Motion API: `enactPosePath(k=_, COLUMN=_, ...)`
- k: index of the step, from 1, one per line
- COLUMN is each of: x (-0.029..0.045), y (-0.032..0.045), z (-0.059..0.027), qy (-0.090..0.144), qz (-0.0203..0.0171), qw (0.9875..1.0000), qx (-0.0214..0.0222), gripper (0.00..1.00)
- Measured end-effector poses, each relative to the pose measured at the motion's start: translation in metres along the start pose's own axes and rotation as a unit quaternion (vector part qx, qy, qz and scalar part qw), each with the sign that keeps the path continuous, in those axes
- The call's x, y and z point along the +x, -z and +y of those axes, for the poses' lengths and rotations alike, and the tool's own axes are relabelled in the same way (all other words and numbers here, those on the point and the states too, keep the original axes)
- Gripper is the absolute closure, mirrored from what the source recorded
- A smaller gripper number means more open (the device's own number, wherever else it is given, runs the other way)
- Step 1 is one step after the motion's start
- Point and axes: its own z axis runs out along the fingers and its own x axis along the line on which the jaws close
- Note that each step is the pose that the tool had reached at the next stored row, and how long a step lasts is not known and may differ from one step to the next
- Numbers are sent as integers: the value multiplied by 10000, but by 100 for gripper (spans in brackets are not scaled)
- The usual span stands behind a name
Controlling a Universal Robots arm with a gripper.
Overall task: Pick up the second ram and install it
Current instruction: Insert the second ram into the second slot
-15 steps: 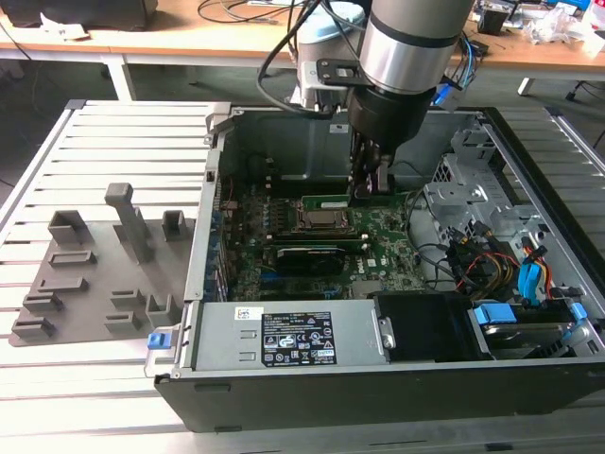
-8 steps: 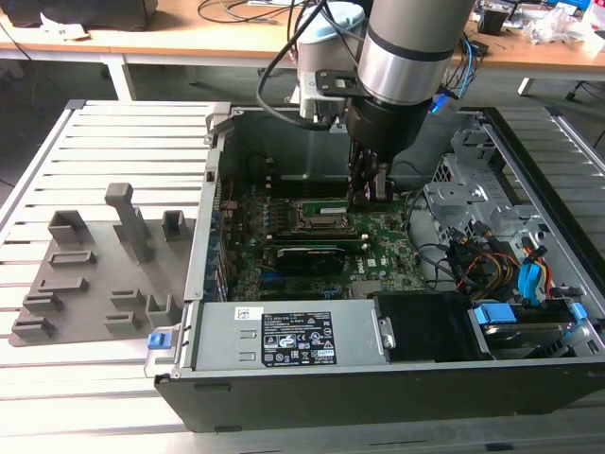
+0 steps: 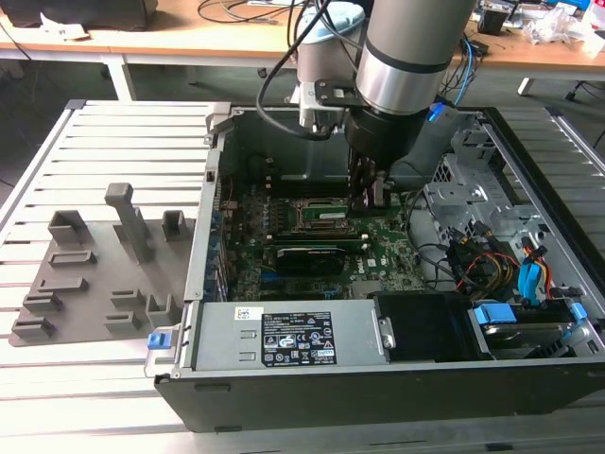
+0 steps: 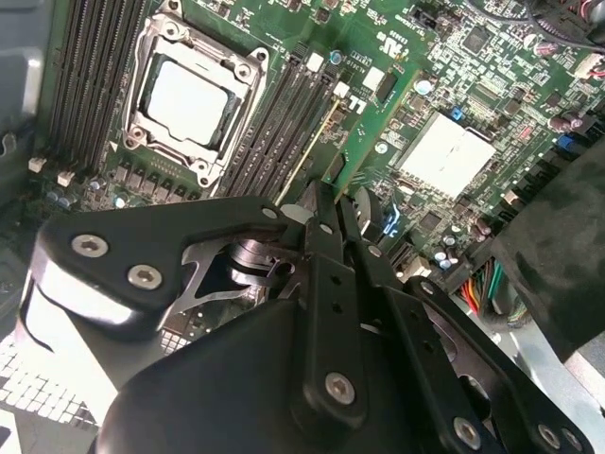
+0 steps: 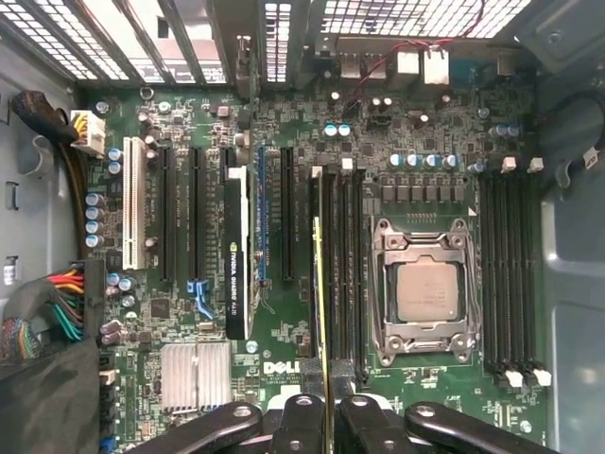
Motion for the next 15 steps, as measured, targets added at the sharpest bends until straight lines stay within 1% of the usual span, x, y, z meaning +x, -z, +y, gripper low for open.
enactPosePath(k=3, x=2, y=-37, z=-2, qy=0, qz=0, qw=10000, qx=0, gripper=86)
enactPosePath(k=9, x=5, y=-84, z=-4, qy=0, qz=0, qw=10000, qx=-1, gripper=86)
enactPosePath(k=15, x=11, y=-179, z=-8, qy=0, qz=0, qw=10000, qx=0, gripper=86)
